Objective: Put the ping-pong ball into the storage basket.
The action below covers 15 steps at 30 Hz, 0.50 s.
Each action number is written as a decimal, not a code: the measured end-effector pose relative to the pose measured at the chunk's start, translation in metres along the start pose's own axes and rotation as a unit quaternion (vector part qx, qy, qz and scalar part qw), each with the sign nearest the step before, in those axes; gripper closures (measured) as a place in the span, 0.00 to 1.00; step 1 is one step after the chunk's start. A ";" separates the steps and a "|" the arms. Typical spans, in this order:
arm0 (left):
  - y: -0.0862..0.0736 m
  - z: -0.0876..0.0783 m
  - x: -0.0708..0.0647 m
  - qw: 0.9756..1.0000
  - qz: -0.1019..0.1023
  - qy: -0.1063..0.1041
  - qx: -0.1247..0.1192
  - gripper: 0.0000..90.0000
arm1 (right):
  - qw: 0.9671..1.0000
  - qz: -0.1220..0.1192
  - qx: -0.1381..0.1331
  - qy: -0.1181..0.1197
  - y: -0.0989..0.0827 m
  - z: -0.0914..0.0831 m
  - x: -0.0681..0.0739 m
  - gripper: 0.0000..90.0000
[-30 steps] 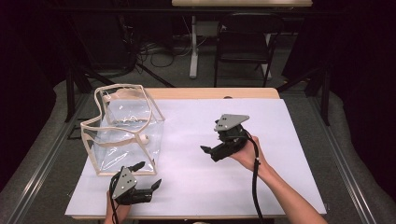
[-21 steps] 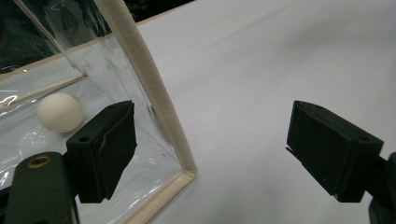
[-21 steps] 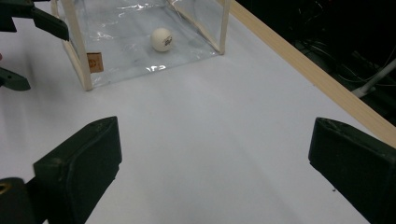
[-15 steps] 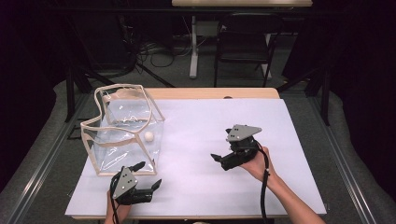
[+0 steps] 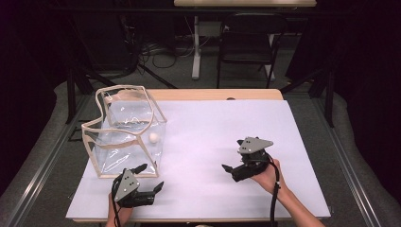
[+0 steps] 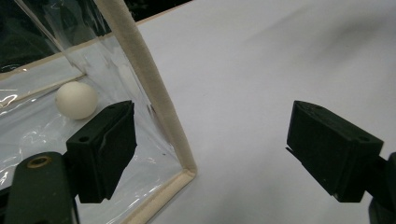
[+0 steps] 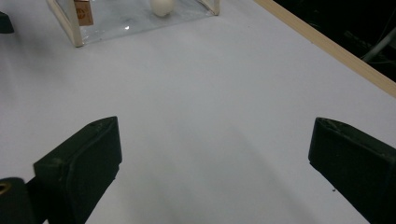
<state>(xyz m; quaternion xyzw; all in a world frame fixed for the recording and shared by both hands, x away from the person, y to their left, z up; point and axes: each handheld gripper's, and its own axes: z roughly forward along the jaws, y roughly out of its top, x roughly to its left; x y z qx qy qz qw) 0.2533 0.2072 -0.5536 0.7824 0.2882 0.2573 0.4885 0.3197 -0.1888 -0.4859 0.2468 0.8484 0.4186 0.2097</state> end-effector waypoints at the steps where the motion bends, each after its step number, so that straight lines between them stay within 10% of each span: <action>1: 0.000 0.000 0.000 1.000 0.000 0.000 0.000 0.18 | 1.000 0.002 -0.001 -0.001 -0.002 -0.001 0.000 0.03; 15: 0.000 0.001 -0.001 1.000 0.001 0.000 0.002 0.18 | 1.000 0.013 -0.001 -0.018 -0.039 -0.009 0.003 0.03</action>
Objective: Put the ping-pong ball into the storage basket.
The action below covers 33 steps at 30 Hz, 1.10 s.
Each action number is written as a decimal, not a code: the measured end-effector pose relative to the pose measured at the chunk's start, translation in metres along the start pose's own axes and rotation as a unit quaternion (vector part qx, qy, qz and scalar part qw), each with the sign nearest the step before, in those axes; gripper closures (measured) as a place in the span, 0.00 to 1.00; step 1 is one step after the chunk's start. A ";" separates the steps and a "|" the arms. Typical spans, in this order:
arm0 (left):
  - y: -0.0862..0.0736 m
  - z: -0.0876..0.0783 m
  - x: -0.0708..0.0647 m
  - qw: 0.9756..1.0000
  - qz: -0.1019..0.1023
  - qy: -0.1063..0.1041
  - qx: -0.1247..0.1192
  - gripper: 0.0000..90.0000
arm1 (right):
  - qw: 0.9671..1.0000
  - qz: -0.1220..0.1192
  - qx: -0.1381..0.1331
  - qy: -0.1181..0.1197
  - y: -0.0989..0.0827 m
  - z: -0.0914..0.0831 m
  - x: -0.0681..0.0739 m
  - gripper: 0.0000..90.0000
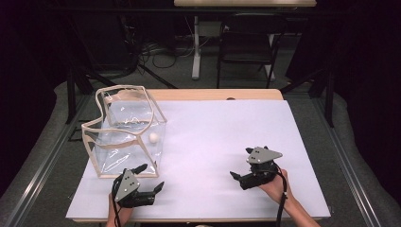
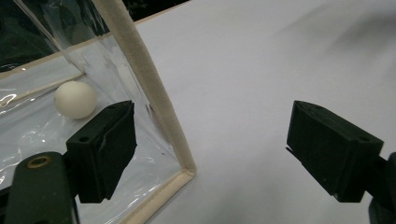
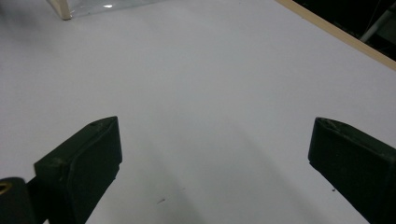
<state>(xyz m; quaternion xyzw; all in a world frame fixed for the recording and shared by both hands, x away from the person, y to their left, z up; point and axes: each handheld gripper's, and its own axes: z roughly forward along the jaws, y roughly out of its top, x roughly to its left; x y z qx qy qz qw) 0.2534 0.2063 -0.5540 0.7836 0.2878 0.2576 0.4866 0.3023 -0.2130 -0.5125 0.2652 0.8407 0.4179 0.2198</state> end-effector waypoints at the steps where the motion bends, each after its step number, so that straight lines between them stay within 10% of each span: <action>1: 0.000 0.000 0.000 1.000 0.000 0.000 0.000 0.18 | 1.000 0.000 0.002 0.000 -0.002 0.000 0.000 0.03; 33: 0.000 0.001 -0.001 1.000 0.002 -0.004 0.004 0.18 | 1.000 0.016 -0.002 -0.024 -0.045 -0.010 0.009 0.00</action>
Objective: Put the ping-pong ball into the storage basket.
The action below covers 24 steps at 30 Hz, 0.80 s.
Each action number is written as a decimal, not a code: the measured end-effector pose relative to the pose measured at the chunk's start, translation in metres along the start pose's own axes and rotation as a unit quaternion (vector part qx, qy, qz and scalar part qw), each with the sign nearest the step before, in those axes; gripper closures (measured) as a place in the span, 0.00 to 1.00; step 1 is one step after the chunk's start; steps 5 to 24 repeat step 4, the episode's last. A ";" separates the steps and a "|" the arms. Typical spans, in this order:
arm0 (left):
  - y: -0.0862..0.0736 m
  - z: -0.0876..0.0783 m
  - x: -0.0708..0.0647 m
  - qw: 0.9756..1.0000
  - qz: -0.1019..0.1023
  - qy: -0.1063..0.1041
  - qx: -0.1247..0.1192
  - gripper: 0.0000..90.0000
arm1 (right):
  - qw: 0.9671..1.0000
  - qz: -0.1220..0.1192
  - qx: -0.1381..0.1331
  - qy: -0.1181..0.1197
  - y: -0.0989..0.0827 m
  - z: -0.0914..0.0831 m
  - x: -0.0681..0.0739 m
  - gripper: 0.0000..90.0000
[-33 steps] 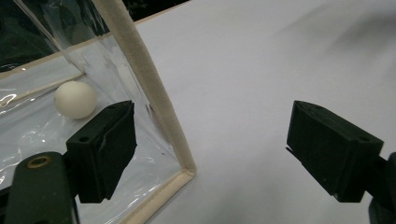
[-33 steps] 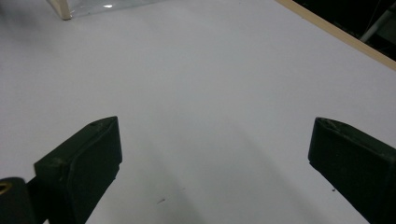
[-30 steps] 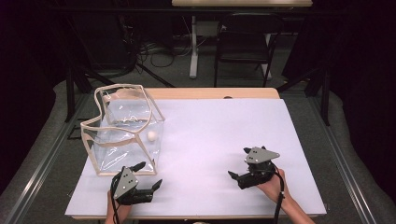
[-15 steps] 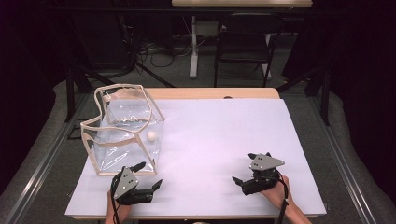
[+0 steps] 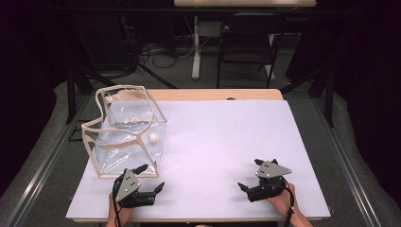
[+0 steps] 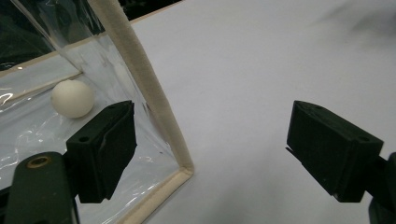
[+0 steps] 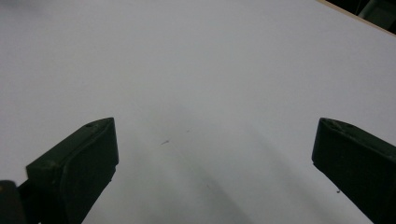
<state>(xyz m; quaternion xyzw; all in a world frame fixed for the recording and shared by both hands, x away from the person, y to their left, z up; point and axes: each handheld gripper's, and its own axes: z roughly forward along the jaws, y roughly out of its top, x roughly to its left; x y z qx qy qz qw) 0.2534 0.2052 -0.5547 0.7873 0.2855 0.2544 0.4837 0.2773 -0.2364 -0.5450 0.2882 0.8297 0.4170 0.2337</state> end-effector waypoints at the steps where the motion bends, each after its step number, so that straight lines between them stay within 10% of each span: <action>1: 0.000 0.000 0.000 1.000 0.000 0.001 0.001 0.18 | 1.000 0.003 -0.004 0.003 0.000 0.000 0.000 0.00; 24: -0.001 0.000 0.000 1.000 -0.003 0.000 0.004 0.18 | 1.000 0.001 -0.004 0.001 -0.001 0.000 0.000 0.00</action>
